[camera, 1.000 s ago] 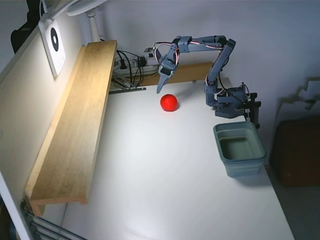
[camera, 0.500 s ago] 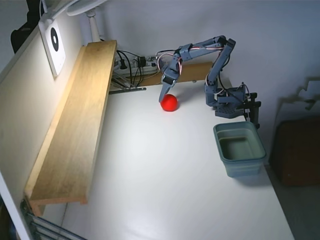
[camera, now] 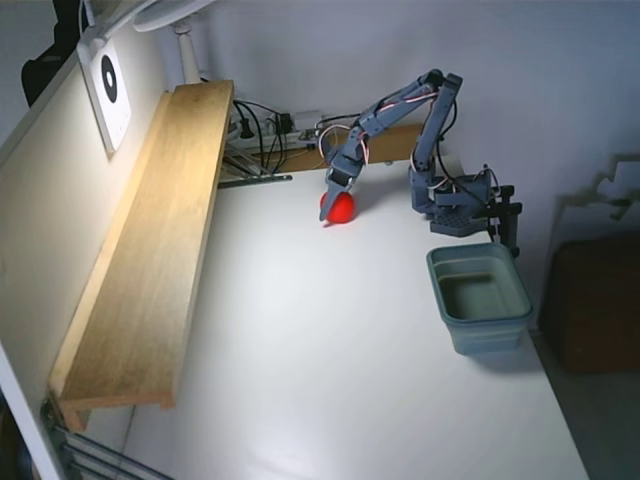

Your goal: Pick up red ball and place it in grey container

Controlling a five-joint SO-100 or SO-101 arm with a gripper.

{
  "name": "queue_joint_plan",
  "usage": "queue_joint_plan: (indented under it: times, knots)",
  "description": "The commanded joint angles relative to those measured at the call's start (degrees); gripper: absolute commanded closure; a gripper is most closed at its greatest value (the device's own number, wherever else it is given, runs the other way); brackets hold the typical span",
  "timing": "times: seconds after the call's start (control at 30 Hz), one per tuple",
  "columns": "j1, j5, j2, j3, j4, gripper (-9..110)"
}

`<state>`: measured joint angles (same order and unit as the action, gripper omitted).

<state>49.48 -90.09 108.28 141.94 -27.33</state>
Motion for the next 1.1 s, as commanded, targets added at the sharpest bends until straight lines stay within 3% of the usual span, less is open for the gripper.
queue_joint_plan:
  times: [0.0,0.5,0.53,1.07]
  knots:
    - [0.7,0.09,-0.77,1.39,3.16,63]
    - [0.7,0.09,-1.02,1.54,3.55,63]
    - [0.7,0.09,-1.02,1.54,3.55,78]
    - [0.7,0.09,-1.02,1.54,3.55,78]
